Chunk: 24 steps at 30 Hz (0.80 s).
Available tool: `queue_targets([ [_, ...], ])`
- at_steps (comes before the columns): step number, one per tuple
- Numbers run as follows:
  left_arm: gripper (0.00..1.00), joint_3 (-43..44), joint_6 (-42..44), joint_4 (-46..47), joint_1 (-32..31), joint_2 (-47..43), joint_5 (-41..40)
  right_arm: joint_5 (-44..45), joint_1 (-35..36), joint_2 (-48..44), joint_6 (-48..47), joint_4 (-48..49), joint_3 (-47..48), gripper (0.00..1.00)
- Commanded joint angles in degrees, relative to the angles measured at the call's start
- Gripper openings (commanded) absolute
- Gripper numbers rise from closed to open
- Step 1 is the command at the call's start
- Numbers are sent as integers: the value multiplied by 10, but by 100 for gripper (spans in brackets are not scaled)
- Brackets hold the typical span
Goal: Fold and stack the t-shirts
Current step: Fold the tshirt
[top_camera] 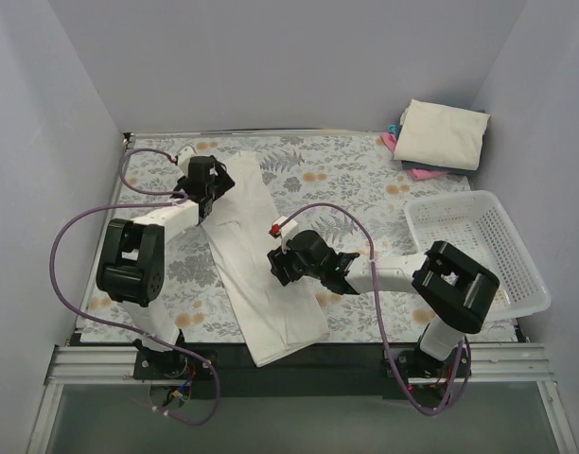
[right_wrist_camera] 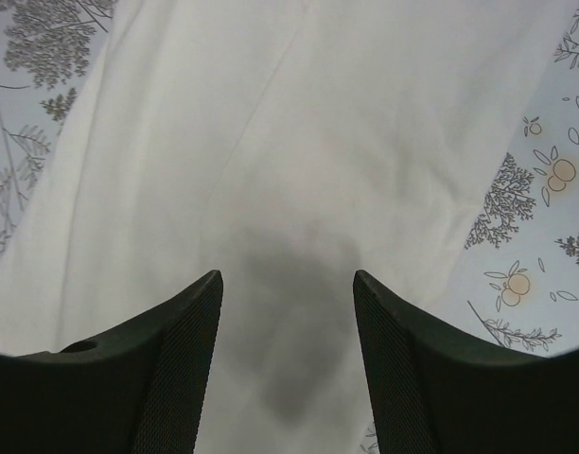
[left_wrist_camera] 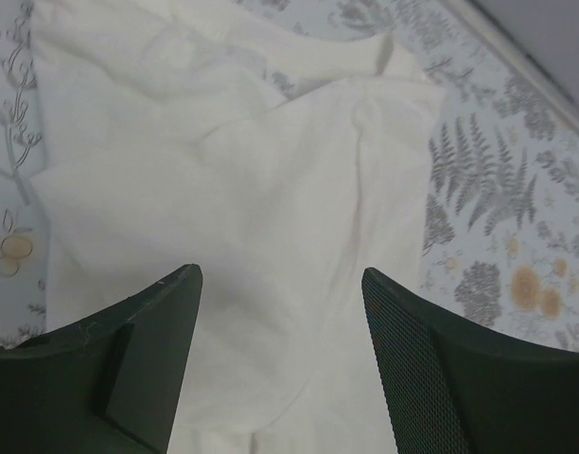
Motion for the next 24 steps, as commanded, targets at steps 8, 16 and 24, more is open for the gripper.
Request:
queue_targets([
  [8,64,-56,-25,-22,0,31,-11,-54,-42,49,-35,54,22,51],
  [16,64,-8,-16,10,-19,115,22,-95,-62,78,-24,58,-10,50],
  [24,64,92,-6,-2,-53,193,39,-76,-91,51,22,39,-52,50],
])
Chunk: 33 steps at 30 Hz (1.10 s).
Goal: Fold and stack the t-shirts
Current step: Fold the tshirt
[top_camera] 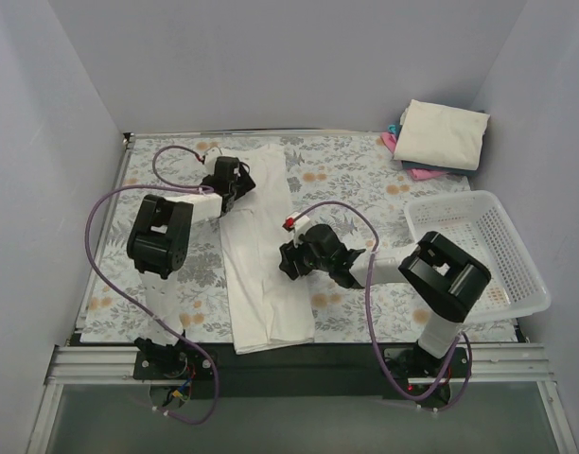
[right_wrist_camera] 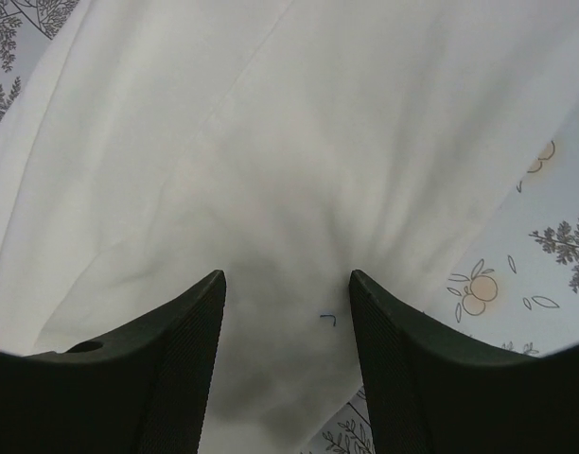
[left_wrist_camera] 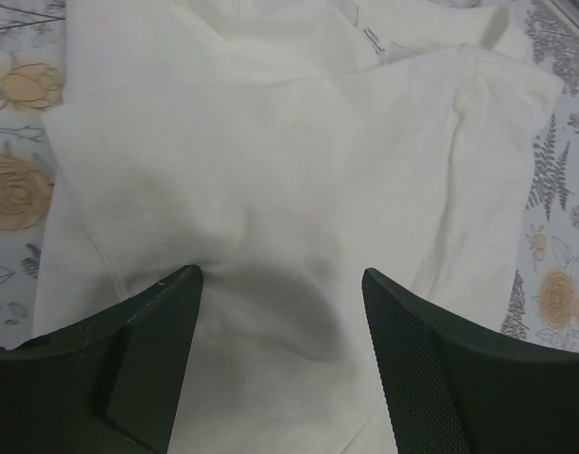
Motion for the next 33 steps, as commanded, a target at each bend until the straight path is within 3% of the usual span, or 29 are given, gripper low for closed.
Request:
queue_targets([
  [1,64,45,5,-45,-16,39,34,8,-12,-13,19,-48,-24,50],
  [21,64,222,52,-60,-21,158,48,20,-81,12,-5,-76,32,50],
  [24,65,201,76,-20,-28,127,65,15,-81,-6,-14,-82,40,51],
  [29,80,105,140,47,-80,-17,19,2,-71,-96,-13,-91,18,56],
  [30,95,88,143,48,-88,-43,-10,8,-68,-113,-10,-100,13,57],
  [33,96,1,122,25,-111,-155,-50,41,-53,-177,3,-131,-11,59],
])
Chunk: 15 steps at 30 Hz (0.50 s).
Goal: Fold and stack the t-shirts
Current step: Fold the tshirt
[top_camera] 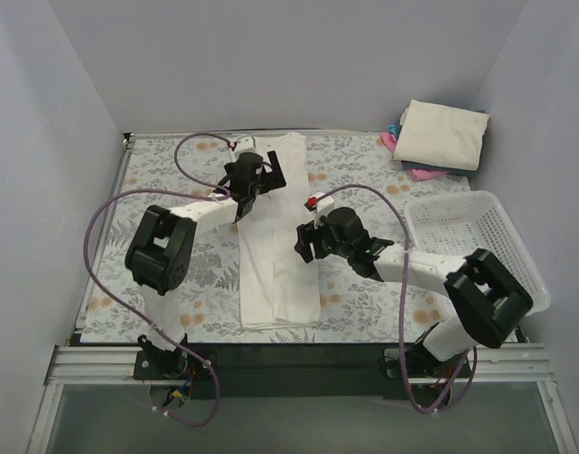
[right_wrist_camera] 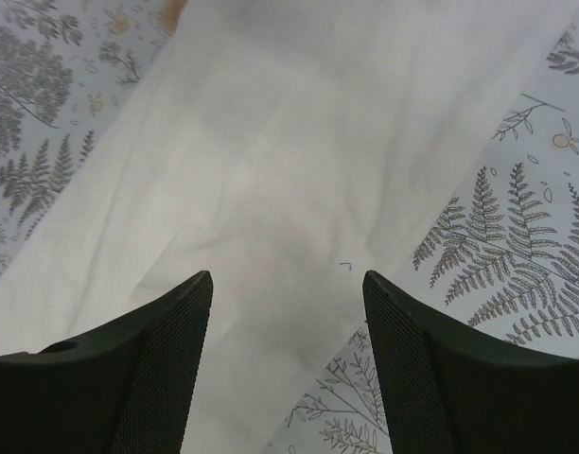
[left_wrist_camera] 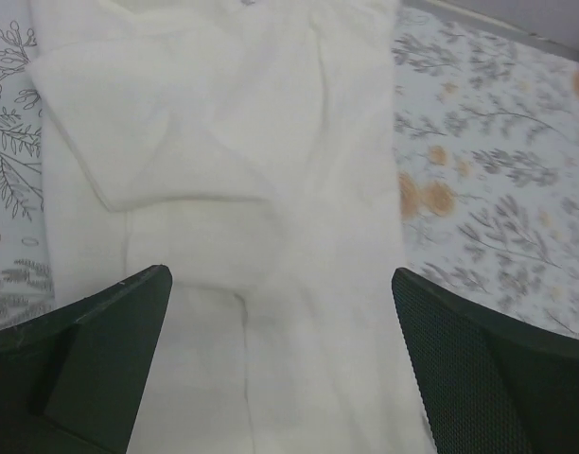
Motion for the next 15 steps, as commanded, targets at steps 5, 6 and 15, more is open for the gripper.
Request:
queue_targets([
  [5,96,-212,-55,-69,-42,-316,-67,28,41,-162,51,-104,-57,60],
  [6,96,-257,-72,-82,-49,-340,-74,35,48,-175,56,-118,-61,60],
  [15,93,-392,-197,-309,-83,-552,9,68,123,-293,153,-270,-89,61],
])
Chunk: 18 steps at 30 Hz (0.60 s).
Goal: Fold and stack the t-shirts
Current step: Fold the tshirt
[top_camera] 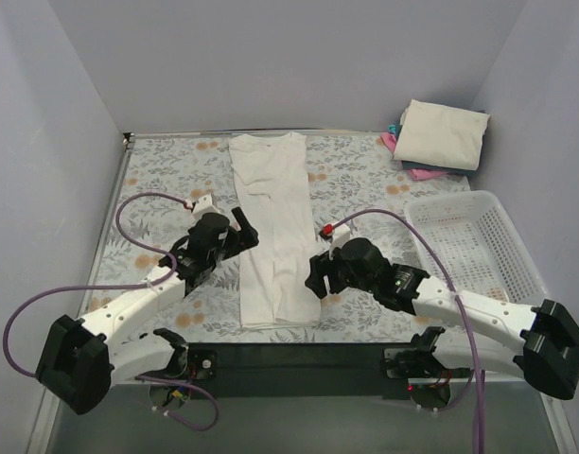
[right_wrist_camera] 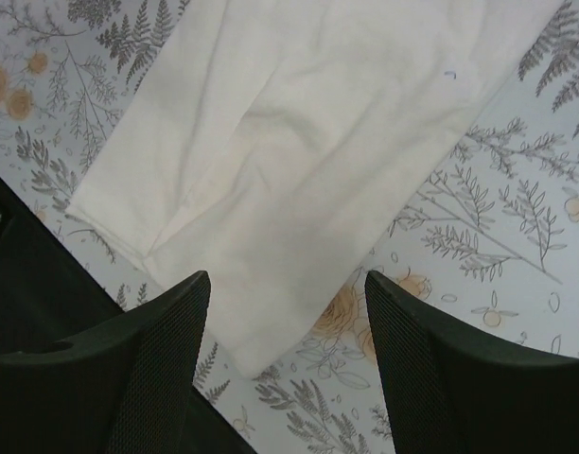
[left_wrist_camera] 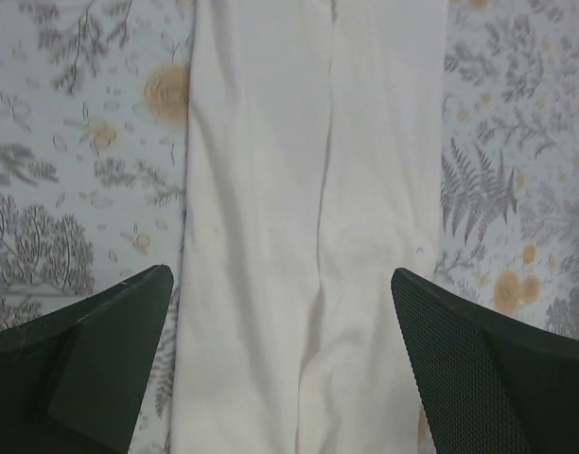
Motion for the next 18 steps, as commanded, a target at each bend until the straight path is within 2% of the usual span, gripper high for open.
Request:
queue_targets([
  [1,92,-45,-88,-125,-28,-61,52,19,19,-33,65,-77,-13,61],
  [3,91,-61,-109,-143,-48,-79,66,18,34,-48,97,-107,-25,60],
  [7,90,-67,-151,-235,-99,-119,37,17,58,-72,146,-120,-57,59],
  [10,90,-68,-164,-274,-108,-147,41,20,73,-69,172,-116,-72,59],
  [14,87,-108,-200,-276,-135,-165,87,25,84,-42,191,-84,-82,59],
  [18,87,-141,-248,-281,-174,-167,83,40,93,-25,204,-53,-84,59],
])
